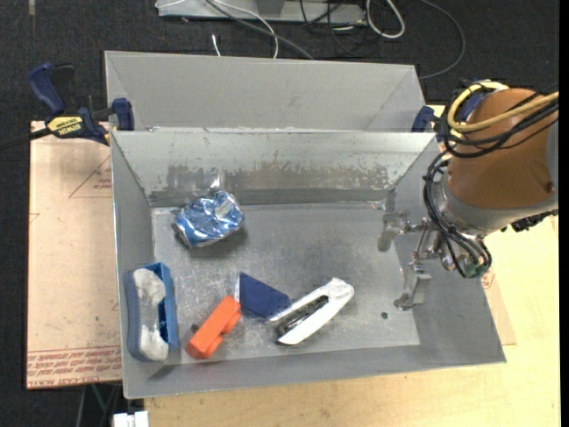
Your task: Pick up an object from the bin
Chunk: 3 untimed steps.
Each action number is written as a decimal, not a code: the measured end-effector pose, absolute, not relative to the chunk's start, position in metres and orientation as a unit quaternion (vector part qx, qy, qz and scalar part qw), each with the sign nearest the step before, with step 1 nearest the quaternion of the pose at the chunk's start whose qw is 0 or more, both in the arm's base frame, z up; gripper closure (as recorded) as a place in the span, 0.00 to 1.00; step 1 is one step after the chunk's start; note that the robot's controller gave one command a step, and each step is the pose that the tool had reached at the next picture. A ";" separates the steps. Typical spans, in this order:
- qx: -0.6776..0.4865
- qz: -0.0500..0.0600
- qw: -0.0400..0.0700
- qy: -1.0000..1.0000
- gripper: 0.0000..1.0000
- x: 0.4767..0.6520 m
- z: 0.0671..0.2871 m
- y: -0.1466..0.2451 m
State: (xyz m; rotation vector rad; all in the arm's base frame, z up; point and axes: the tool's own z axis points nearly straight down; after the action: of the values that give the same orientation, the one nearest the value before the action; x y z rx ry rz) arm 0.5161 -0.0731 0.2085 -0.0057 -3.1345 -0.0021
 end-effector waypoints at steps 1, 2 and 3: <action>0.000 0.000 0.000 -1.000 0.00 0.518 0.213 -0.073; 0.120 -0.001 -0.001 -0.993 0.00 0.534 0.120 -0.019; 0.304 0.001 -0.005 -0.953 0.00 0.541 0.149 0.014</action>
Offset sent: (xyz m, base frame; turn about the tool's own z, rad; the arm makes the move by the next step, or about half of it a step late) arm 0.0256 0.0820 -0.1385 -0.3736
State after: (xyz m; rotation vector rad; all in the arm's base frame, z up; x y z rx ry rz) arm 0.5406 0.0135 0.1495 0.9587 -3.0026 0.0028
